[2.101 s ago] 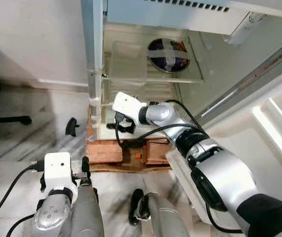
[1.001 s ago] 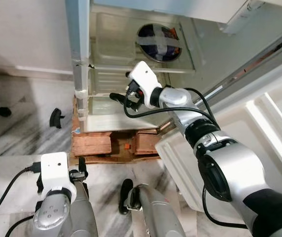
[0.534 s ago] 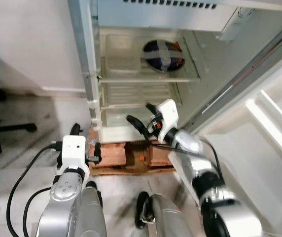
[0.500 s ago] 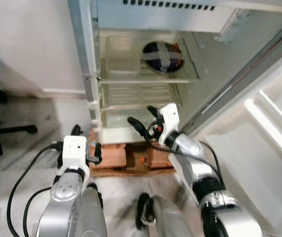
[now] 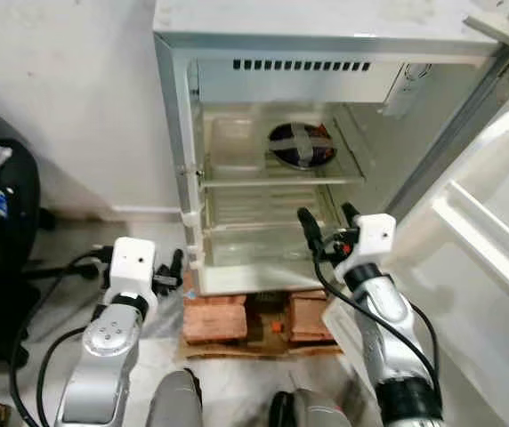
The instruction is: Restocking fridge
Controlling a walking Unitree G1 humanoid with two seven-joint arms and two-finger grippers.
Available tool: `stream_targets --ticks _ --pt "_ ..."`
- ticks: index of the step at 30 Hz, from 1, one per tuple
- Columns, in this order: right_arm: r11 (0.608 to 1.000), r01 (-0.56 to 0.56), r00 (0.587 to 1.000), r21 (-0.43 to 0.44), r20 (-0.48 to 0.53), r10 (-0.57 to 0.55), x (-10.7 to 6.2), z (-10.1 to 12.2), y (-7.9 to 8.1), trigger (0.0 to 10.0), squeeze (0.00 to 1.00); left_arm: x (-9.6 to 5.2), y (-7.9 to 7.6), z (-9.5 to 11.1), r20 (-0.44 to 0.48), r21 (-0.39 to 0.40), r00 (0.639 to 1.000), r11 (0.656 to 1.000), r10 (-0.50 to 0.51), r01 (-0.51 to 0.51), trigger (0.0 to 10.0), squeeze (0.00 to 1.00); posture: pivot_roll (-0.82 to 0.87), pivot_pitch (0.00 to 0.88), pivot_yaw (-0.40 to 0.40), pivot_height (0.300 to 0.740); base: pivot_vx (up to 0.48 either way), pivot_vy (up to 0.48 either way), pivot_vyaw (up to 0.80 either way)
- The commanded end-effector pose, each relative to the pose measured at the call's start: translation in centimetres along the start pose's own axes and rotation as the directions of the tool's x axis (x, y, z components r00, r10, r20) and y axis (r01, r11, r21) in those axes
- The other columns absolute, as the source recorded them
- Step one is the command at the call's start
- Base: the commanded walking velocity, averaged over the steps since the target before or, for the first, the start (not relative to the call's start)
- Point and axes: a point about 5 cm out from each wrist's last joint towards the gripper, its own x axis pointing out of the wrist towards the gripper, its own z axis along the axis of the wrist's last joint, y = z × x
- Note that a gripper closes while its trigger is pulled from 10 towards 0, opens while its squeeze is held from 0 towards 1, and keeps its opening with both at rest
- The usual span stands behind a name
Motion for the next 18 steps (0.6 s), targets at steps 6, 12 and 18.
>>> stream_targets --ticks 6,12,18 --pt "1.000 -0.009 1.000 -0.025 0.009 0.009 0.4 1.3 0.2 10.0 0.00 0.5 -0.8 0.1 0.020 0.043 0.999 0.998 -0.042 0.041 10.0 0.00 0.15 0.021 -0.022 0.740 -0.334 0.000 0.00" --pt "1.000 -0.004 1.000 -0.016 0.020 0.005 1.3 1.9 0.7 10.0 0.00 0.8 -0.8 0.6 0.044 0.061 0.997 0.996 -0.061 0.058 10.0 0.00 0.17 0.021 -0.021 0.740 -0.306 0.000 0.00" --pt "1.000 -0.006 1.000 -0.017 0.007 0.006 1.2 2.0 0.9 10.0 0.00 0.8 -0.6 0.6 0.051 0.061 0.997 0.997 -0.052 0.049 10.0 0.00 0.17 0.025 -0.020 0.740 -0.271 0.000 0.00"
